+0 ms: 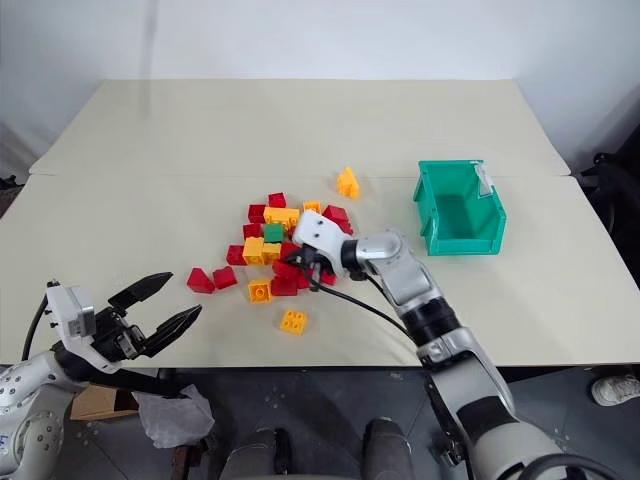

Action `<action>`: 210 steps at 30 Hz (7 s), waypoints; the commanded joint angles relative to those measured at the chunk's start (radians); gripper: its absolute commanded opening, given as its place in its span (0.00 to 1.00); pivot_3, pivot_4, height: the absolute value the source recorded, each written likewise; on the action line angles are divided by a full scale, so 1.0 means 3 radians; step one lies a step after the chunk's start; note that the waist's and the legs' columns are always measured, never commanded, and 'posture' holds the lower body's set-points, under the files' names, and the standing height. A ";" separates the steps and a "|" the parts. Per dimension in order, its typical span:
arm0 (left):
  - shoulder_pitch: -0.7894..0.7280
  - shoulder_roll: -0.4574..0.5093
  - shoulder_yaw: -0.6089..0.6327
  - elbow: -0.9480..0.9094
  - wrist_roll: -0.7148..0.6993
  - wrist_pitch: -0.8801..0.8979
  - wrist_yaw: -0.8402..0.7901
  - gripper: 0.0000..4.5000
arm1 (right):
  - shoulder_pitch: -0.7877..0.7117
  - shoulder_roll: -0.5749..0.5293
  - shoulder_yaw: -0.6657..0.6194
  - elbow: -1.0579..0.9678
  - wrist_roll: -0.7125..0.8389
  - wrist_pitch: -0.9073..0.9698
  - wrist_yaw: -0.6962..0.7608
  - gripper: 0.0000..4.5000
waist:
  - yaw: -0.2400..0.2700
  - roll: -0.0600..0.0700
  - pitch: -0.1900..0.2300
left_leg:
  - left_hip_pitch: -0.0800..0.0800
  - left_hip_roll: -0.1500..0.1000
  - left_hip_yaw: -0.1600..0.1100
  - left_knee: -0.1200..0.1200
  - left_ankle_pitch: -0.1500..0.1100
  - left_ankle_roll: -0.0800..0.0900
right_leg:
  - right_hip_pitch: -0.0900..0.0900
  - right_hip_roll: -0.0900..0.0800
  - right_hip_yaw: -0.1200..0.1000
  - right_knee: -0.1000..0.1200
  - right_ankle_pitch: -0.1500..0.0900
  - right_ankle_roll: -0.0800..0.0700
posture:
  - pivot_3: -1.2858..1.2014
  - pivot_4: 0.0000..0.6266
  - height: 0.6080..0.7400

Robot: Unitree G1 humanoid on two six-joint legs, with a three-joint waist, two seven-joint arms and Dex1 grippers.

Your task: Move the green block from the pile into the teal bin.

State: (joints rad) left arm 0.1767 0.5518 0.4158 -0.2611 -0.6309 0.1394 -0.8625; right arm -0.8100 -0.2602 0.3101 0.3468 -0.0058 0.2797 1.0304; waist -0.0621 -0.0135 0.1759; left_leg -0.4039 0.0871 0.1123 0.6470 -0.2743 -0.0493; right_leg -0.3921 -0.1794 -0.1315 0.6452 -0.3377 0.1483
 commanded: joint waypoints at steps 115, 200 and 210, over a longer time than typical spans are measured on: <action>-0.0209 0.0035 0.0026 0.0170 0.0036 -0.0158 -0.0017 1.00 | -0.1853 0.0990 -0.0623 0.3256 -0.0593 -0.0774 -0.0495 0.99 | -0.0080 -0.0002 0.0001 | 0.0004 0.0006 0.0020 0.0001 -0.0007 0.0002 | -0.0008 0.0003 0.0013 0.0002 0.0001 0.0001 | 0.52 0.24 1.00; -0.1368 -0.0170 -0.1195 0.0264 0.0195 -0.0060 -0.0448 1.00 | -0.0449 -0.0857 -0.1951 0.0886 0.0761 -0.0520 -0.0267 0.34 | 0.0022 -0.0001 0.0003 | 0.0002 0.0005 0.0023 0.0001 -0.0008 0.0002 | -0.0006 0.0004 0.0012 -0.0007 0.0001 0.0003 | 0.52 0.24 1.00; -0.1691 -0.0366 -0.1306 0.0544 0.0289 -0.0134 -0.0495 1.00 | -0.0390 -0.1199 -0.1984 0.1688 0.0553 -0.0634 -0.1083 0.42 | 0.0013 0.0002 0.0004 | 0.0005 0.0005 0.0030 0.0000 -0.0008 0.0002 | -0.0007 0.0005 0.0019 -0.0010 0.0001 0.0003 | 0.52 0.24 1.00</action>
State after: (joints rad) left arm -0.3175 0.4434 0.0128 -0.0948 -0.5452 0.1190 -1.0167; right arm -0.9132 -0.6098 -0.2792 0.8580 0.1471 0.1060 0.7217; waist -0.0582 -0.0131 0.1773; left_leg -0.4023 0.0885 0.1213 0.6471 -0.2765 -0.0486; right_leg -0.3941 -0.1780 -0.1259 0.6424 -0.3373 0.1491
